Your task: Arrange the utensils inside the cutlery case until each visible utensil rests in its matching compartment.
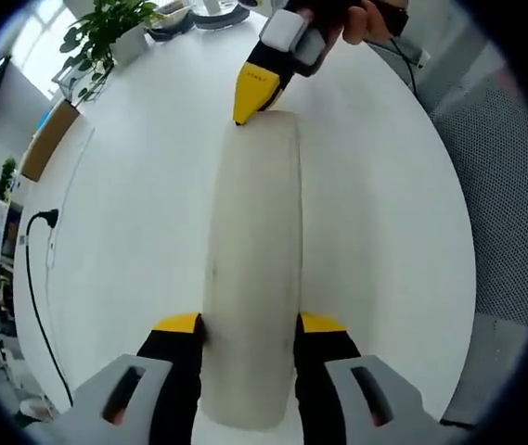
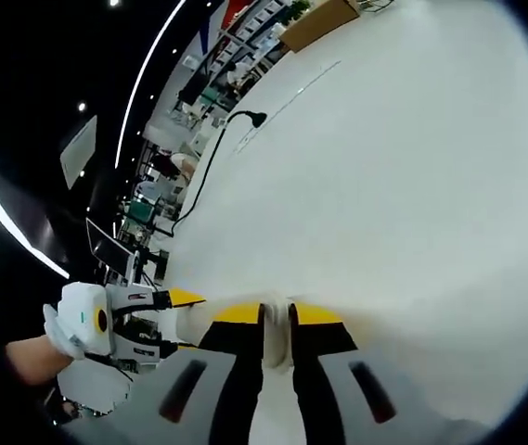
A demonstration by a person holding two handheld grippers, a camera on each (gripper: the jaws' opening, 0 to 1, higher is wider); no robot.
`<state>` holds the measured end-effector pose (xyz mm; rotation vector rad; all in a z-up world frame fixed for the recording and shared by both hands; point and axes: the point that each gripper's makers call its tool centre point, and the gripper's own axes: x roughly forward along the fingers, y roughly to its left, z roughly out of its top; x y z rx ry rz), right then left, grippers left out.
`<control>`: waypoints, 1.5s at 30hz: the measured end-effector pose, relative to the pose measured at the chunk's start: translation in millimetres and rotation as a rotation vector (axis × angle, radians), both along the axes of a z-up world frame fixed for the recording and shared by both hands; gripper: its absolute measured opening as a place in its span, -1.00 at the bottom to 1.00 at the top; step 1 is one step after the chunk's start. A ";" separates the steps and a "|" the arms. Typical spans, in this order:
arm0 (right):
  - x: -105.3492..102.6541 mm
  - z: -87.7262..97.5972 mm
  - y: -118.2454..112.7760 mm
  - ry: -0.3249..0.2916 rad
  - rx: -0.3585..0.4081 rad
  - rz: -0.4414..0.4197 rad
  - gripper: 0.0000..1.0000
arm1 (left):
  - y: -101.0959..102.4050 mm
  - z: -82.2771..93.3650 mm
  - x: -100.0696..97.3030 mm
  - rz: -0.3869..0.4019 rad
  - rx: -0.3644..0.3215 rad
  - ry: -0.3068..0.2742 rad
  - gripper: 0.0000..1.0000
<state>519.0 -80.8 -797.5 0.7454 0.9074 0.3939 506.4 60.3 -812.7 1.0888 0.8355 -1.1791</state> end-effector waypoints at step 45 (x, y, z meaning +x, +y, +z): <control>-139.9 249.6 -37.4 -0.815 -0.590 0.392 0.12 | 72.7 269.0 -98.2 0.725 -1.069 -0.136 0.99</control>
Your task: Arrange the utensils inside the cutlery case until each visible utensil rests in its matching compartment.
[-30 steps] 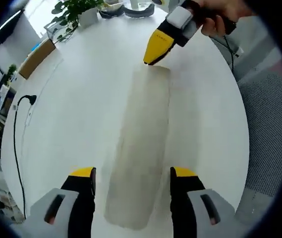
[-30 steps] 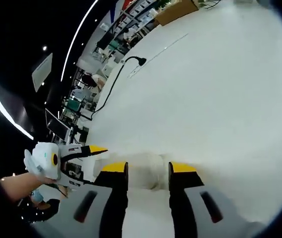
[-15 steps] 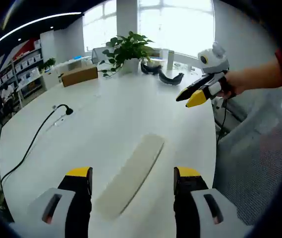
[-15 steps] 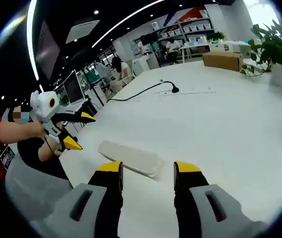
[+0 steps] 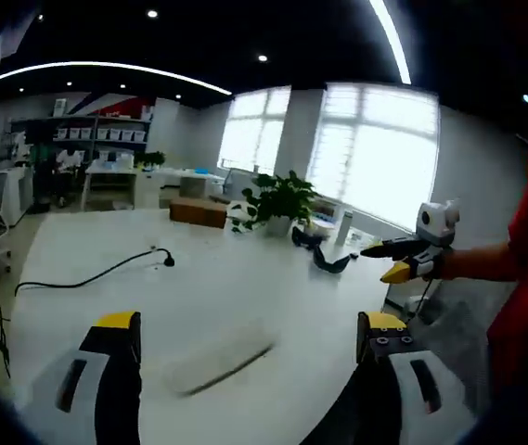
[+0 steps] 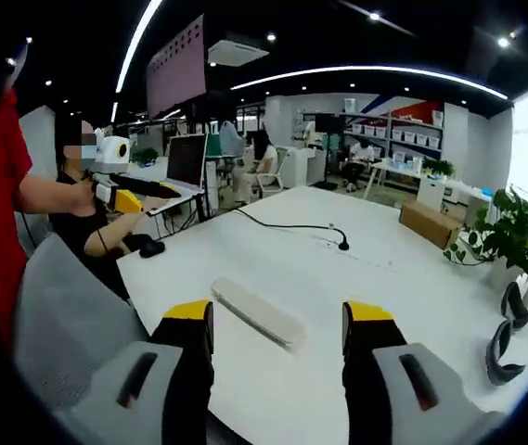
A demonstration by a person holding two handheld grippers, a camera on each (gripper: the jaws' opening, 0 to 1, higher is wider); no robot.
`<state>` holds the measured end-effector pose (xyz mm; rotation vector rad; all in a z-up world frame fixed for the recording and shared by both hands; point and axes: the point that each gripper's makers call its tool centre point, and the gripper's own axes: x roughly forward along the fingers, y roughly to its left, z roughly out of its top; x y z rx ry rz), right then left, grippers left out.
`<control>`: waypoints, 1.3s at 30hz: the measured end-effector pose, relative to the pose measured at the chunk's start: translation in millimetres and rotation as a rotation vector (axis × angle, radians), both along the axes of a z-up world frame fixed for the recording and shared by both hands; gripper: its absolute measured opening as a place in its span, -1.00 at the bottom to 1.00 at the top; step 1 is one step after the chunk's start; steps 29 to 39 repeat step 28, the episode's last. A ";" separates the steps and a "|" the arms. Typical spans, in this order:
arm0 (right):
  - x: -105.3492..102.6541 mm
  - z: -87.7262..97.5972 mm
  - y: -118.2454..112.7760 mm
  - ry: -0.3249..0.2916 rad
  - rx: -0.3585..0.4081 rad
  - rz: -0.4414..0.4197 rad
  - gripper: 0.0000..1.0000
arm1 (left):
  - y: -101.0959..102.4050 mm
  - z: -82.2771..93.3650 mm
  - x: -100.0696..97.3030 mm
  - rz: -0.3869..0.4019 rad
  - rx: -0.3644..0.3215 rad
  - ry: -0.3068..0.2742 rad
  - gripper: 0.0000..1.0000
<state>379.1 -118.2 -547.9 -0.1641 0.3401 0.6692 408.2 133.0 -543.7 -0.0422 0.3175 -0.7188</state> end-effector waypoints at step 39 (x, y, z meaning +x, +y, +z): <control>-58.9 31.5 2.6 -0.151 0.065 -0.040 0.60 | 45.2 10.2 -82.2 0.201 -0.028 -0.049 0.91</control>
